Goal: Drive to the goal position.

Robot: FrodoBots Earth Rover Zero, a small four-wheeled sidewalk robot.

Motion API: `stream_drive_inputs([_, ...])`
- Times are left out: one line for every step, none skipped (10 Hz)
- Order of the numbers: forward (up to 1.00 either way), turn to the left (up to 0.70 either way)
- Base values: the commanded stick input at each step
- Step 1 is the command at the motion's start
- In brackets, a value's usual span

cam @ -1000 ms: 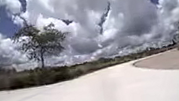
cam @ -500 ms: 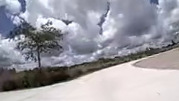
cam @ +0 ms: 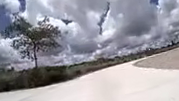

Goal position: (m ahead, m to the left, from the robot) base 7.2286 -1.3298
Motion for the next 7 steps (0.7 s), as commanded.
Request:
stream_drive_inputs([0.70,0.00])
stream_drive_inputs([0.70,0.00])
stream_drive_inputs([0.70,0.00])
stream_drive_inputs([0.70,0.00])
stream_drive_inputs([0.70,0.00])
stream_drive_inputs([0.70,0.00])
stream_drive_inputs([0.70,0.00])
